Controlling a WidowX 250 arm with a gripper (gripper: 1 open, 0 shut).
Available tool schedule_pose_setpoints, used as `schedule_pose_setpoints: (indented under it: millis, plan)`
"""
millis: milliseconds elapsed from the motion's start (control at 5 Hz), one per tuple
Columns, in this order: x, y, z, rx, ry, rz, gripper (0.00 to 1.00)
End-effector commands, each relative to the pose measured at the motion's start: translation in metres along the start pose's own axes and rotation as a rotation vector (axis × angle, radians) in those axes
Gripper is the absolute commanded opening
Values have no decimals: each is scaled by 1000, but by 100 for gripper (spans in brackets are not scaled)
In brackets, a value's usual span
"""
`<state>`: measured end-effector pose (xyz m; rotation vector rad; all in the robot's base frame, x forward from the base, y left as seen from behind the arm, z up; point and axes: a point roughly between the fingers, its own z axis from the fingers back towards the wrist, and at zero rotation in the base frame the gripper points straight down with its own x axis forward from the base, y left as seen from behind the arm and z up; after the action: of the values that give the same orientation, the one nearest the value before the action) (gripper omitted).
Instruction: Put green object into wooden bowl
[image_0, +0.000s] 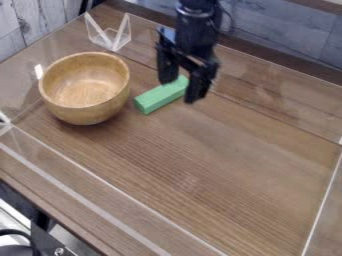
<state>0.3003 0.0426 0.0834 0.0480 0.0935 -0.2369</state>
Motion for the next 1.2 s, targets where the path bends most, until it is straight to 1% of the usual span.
schedule_pose_setpoints:
  millis: [0, 200, 400, 600, 800, 1000]
  plan:
    - [10, 22, 20, 27, -50, 10, 100]
    - [13, 27, 10, 26, -57, -9, 100]
    - [17, 25, 0, 19, -72, -32, 100]
    - [15, 34, -7, 15, -85, -51, 100]
    - [15, 45, -12, 15, -97, -45, 100]
    - [21, 38, -4, 16, -103, -29, 100]
